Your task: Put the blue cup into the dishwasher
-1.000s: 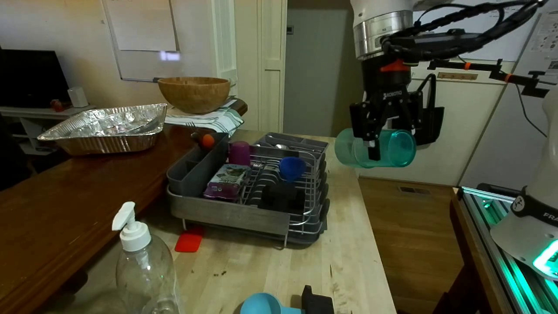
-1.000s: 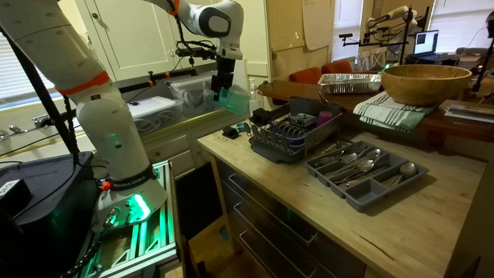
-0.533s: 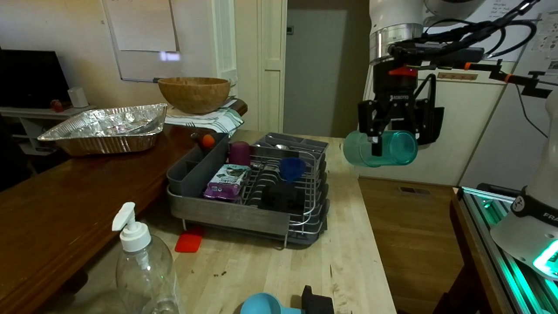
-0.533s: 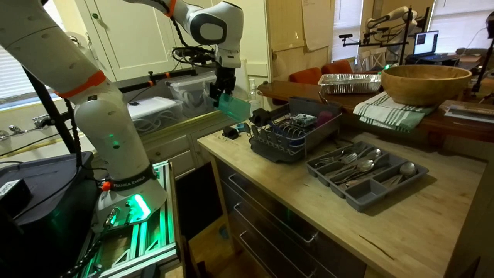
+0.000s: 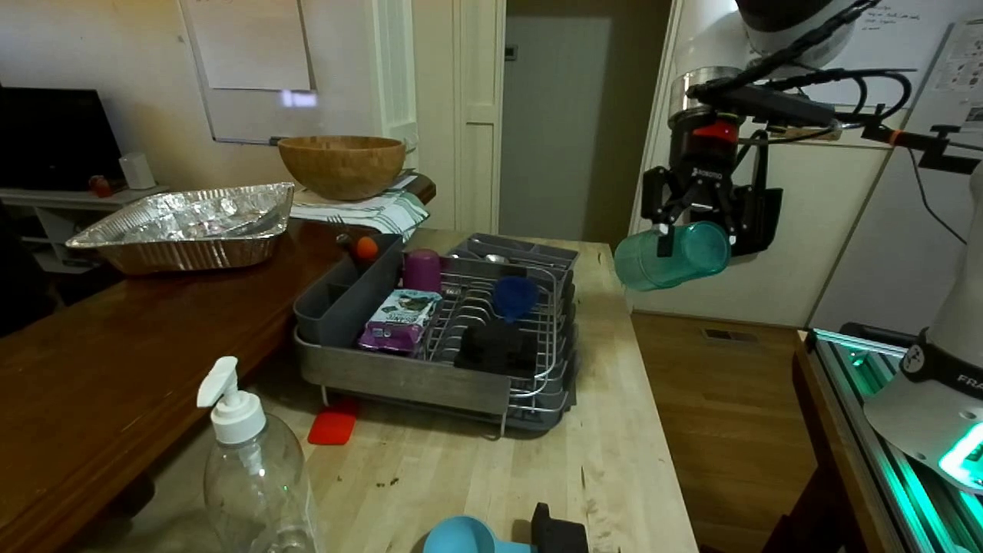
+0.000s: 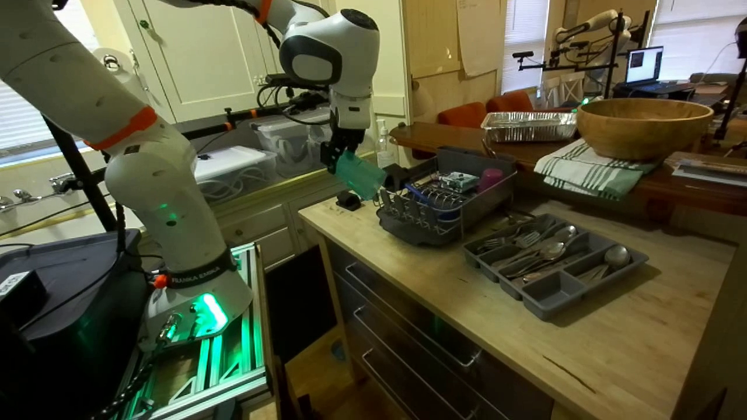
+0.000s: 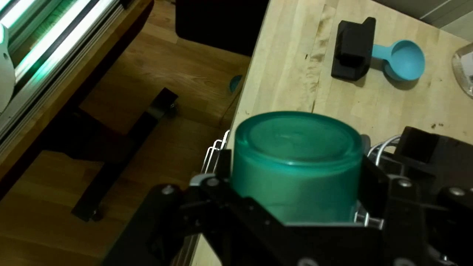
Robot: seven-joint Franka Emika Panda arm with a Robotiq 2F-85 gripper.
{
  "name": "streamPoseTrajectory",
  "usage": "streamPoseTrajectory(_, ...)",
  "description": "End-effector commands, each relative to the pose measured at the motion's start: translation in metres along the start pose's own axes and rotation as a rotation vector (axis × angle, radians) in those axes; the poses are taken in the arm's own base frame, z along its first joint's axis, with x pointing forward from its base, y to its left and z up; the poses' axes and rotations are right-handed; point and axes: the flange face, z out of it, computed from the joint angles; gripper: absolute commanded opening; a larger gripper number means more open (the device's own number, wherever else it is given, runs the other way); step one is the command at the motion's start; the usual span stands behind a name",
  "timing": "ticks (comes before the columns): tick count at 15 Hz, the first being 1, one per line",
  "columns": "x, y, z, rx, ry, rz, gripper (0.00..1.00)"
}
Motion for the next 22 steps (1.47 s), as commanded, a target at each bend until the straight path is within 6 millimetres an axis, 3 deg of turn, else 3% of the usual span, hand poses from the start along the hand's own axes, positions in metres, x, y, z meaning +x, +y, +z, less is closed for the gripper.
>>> streamPoseTrajectory(1,0.032,0.052,-0.017,0.181,-0.089,-0.033,0.53)
streamPoseTrajectory(4,0.059,0.078,-0.031,0.305,-0.152,-0.108,0.53)
streamPoseTrajectory(6,0.065,0.086,-0.041,0.355,-0.186,-0.165,0.53)
streamPoseTrajectory(13,0.081,0.077,-0.077,0.442,-0.356,-0.218,0.53)
streamPoseTrajectory(14,0.072,0.084,-0.069,0.431,-0.300,-0.204,0.78)
streamPoseTrajectory(16,0.076,0.080,-0.076,0.425,-0.325,-0.209,0.78)
streamPoseTrajectory(17,0.078,0.079,-0.076,0.423,-0.328,-0.209,0.53)
streamPoseTrajectory(22,0.115,0.064,-0.091,0.605,-0.502,-0.129,0.53)
